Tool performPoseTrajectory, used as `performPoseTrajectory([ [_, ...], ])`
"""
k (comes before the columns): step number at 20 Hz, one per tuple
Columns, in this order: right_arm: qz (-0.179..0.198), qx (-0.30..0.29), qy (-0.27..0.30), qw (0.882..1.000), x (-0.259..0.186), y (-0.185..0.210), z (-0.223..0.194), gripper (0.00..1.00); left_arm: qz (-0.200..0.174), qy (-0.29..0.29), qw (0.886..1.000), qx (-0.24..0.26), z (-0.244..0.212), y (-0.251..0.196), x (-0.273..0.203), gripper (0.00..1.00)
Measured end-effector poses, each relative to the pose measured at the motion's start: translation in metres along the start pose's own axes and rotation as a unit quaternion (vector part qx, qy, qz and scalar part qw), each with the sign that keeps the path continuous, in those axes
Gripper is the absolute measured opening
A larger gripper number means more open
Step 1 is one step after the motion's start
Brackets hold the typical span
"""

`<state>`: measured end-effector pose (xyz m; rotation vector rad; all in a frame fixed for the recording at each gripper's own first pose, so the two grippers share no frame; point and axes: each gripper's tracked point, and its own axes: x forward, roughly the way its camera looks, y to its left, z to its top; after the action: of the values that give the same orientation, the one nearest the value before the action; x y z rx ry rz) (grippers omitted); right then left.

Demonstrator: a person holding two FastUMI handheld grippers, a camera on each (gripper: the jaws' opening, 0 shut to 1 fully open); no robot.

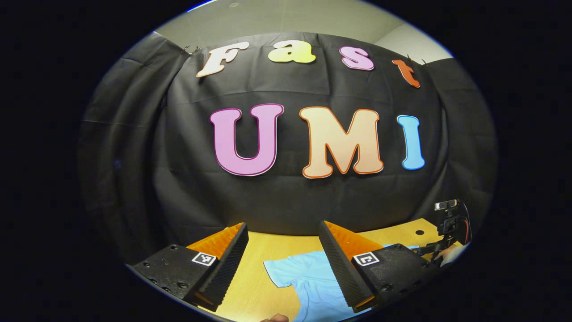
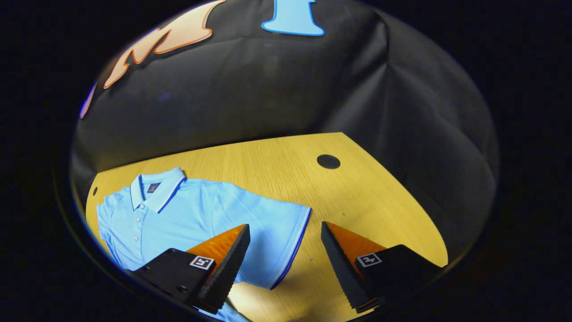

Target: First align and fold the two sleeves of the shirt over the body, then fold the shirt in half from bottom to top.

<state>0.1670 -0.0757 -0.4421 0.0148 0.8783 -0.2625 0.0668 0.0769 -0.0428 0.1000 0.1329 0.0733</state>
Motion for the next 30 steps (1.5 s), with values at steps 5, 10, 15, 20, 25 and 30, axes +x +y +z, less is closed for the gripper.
performPoseTrajectory([
  [5,-0.003,0.023,0.056,0.998,0.017,-0.001,-0.025,0.99,0.001,0.006,1.0,-0.002,-0.004,0.001,0.005,0.95],
  [10,0.006,0.021,0.064,0.998,0.019,0.001,-0.029,0.96,0.002,0.015,1.0,-0.009,-0.01,0.001,0.01,0.95],
  [15,0.009,0.048,0.072,0.996,0.009,0.008,-0.023,0.49,0.0,0.023,1.0,-0.015,-0.016,0.001,0.01,0.95],
  [20,0.052,0.078,0.075,0.993,0.005,0.03,-0.02,0.0,0.001,0.035,0.999,-0.02,-0.022,0.001,0.009,0.96],
  [25,0.146,0.131,0.025,0.98,-0.022,0.094,0.018,0.03,0.01,0.044,0.999,-0.026,-0.03,0.006,0.011,0.96],
  [30,0.216,0.13,0.032,0.967,-0.039,0.15,0.009,0.03,0.006,0.059,0.997,-0.04,-0.039,0.004,0.011,0.96],
])
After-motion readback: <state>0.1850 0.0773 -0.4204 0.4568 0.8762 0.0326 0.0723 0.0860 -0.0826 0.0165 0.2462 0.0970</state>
